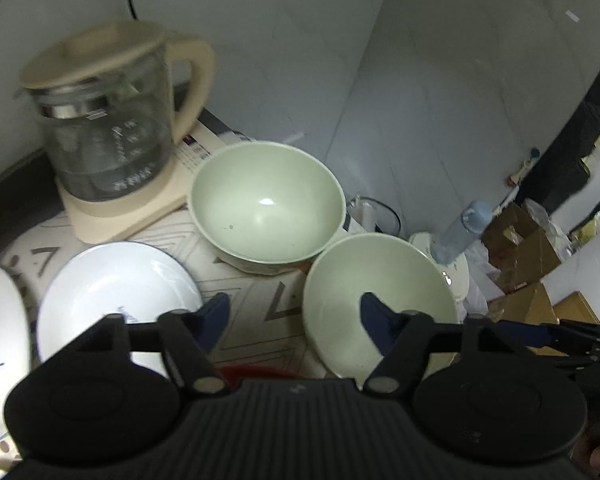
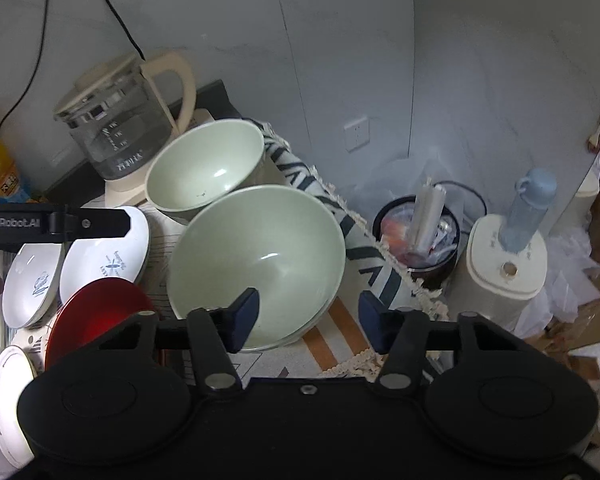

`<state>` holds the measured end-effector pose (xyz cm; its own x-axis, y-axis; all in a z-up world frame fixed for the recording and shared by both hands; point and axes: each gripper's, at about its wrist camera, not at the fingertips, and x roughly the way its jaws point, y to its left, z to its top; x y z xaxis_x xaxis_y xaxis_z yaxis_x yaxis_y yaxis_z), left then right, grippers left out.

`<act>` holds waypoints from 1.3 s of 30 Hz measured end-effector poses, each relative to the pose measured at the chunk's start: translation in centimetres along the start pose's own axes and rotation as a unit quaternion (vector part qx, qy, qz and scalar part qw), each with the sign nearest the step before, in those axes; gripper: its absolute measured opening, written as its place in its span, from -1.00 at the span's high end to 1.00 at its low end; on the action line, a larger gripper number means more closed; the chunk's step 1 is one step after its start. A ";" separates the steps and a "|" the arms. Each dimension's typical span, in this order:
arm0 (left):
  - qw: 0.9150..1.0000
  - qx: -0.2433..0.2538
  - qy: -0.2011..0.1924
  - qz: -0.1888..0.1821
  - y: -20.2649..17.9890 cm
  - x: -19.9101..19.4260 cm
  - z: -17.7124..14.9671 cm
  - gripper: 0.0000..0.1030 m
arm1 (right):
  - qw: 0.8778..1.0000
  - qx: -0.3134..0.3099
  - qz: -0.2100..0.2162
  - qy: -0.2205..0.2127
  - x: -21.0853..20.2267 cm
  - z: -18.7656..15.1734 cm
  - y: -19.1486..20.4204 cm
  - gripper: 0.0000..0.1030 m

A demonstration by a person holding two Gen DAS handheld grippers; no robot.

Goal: Organize plates and bowls
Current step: 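Reach both grippers to the large pale green bowl and pinch its rim, then lift the pale green bowl with both grippers and lower it into the red bowl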

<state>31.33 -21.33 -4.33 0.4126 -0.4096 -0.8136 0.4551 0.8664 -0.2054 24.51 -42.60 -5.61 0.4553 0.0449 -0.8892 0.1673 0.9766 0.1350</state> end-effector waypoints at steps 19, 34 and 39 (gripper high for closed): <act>0.996 0.008 0.085 -0.021 -0.3 6.6 0.1 0.55 | 0.997 0.055 -0.010 0.053 4.9 -0.5 -0.3 0.61; 0.994 0.011 0.100 -0.042 0.0 8.6 -0.3 0.67 | 0.995 0.076 -0.032 0.052 6.8 0.1 -0.4 0.69; 0.995 0.011 0.086 -0.040 0.1 7.3 -0.2 0.67 | 0.996 0.073 -0.031 0.041 5.8 0.2 0.0 0.69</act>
<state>34.20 -24.18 -10.40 0.2347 -0.4202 -0.8766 0.4982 0.8263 -0.2626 27.27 -42.39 -10.68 0.3674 0.0076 -0.9300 0.3209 0.9375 0.1345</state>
